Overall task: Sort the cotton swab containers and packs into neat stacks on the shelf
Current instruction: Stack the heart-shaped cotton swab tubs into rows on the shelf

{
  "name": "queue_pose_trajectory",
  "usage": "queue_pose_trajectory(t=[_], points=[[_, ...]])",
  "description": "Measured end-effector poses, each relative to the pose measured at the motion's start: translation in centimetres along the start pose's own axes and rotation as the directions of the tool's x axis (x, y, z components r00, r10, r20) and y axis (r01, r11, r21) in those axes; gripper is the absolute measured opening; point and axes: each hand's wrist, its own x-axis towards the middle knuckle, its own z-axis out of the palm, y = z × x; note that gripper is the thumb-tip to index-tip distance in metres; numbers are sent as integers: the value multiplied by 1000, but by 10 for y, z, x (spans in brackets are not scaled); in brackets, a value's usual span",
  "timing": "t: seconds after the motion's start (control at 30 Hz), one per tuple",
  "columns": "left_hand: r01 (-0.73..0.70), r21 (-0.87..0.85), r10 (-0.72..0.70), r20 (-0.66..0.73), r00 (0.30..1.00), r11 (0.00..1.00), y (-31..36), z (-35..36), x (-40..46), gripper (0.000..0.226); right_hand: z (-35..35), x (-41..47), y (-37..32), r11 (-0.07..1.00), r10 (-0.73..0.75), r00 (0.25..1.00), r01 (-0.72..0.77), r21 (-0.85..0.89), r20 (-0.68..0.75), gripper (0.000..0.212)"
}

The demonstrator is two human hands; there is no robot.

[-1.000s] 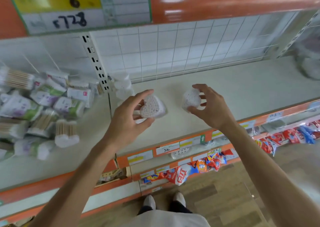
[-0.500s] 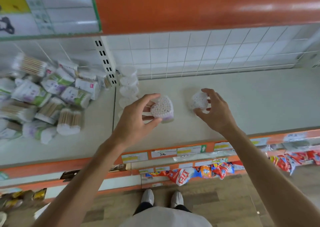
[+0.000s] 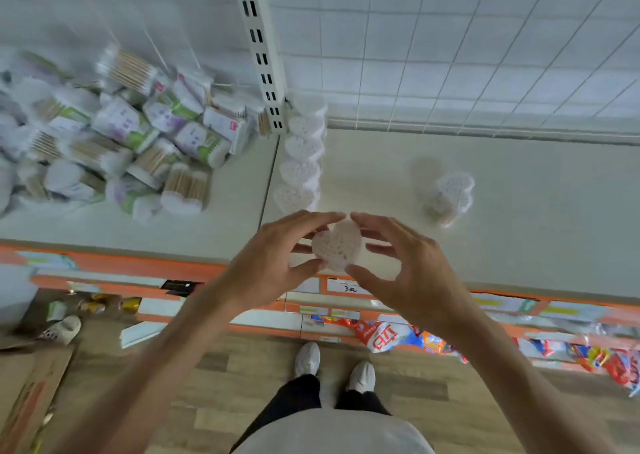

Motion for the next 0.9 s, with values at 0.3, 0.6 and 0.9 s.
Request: queue_pose_trajectory(t=[0.3, 0.6, 0.9], points=[[155, 24, -148, -167, 975, 988, -11, -18, -33, 50, 34, 28, -1, 997, -73, 997, 72, 20, 37, 65], [228, 202, -182, -223, 958, 953, -40, -43, -53, 54, 75, 38, -8, 999, 41, 990, -45, -27, -132, 61], [213, 158, -183, -184, 966, 964, -53, -41, -47, 53, 88, 39, -15, 995, 73, 978, -84, -50, -198, 58]])
